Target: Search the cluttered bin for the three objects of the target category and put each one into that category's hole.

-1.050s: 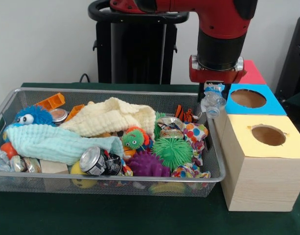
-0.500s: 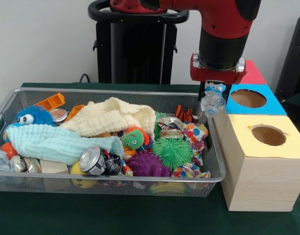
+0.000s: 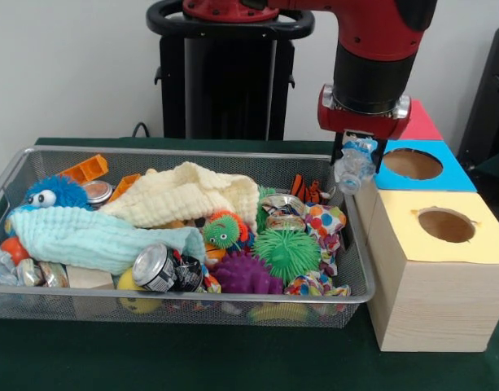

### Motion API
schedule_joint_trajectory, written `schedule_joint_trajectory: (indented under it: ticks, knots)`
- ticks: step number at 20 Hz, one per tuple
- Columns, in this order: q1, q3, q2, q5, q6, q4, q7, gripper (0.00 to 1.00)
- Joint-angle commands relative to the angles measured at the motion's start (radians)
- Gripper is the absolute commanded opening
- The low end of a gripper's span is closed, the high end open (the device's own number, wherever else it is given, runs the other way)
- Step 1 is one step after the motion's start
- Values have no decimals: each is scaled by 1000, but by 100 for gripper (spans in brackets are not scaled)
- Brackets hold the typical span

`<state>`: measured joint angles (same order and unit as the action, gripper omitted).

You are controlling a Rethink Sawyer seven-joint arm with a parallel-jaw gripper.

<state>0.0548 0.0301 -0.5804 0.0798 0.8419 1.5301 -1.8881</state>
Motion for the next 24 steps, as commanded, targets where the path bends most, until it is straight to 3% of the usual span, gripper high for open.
schedule_joint_trajectory:
  ticks: [1, 10, 24]
  knots:
    - [-11, -3, 4, 72, 80, -32, -258, 0]
    - [-25, 26, -8, 105, 119, -40, -285, 0]
    - [-127, 55, 23, 176, 96, -55, -376, 0]
